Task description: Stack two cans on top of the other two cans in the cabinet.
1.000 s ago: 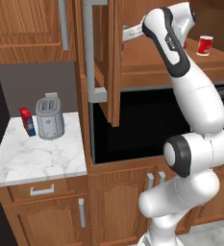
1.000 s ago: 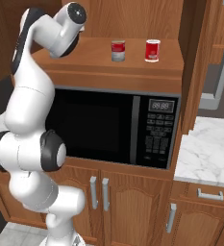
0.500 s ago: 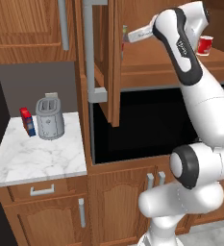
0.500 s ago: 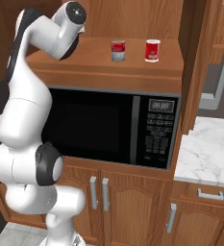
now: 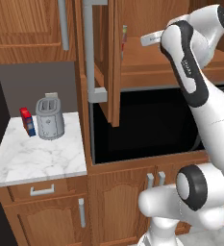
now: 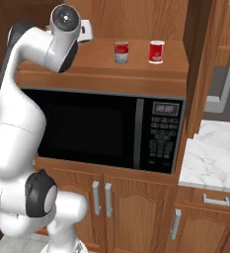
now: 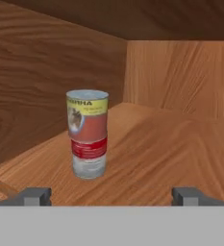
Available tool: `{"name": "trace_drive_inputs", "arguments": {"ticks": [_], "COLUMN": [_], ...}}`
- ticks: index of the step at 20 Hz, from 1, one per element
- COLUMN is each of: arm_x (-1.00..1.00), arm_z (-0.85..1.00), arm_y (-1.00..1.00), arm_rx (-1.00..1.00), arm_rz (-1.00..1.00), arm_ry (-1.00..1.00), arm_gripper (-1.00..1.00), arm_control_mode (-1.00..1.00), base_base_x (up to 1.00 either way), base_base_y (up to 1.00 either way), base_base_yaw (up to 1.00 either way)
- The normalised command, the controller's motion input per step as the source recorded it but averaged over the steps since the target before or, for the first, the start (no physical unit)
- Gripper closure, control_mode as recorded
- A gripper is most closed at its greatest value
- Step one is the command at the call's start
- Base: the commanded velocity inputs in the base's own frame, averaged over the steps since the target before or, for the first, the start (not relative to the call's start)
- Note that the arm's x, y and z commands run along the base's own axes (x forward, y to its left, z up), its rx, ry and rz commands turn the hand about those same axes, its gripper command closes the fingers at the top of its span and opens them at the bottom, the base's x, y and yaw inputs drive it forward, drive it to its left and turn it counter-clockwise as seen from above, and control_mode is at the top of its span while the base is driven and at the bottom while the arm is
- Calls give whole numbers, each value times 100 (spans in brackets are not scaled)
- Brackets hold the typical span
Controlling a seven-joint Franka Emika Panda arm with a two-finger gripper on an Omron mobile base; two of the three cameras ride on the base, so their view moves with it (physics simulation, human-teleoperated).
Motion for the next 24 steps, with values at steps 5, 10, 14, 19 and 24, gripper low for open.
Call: {"name": "trace_drive_inputs", "arguments": {"ticks": [5,10,14,19,24], "arm_x": [-23,-6,0,11,10], "arm_z": [-14,0,0,0,0], "arm_y": [-42,-47,-49,-42,-36], "arm_rx": [-3,0,0,0,0], "arm_rz": [-46,-48,-39,-23,-12], "arm_ry": [0,8,15,16,7], "arm_gripper": [-100,-100,-100,-100,-100], "arm_control_mode": [-100,-100,-100,-100,-100], "base_base_x": [0,0,0,0,0], "base_base_y": [0,0,0,0,0], "base_base_yaw": [0,0,0,0,0]}}
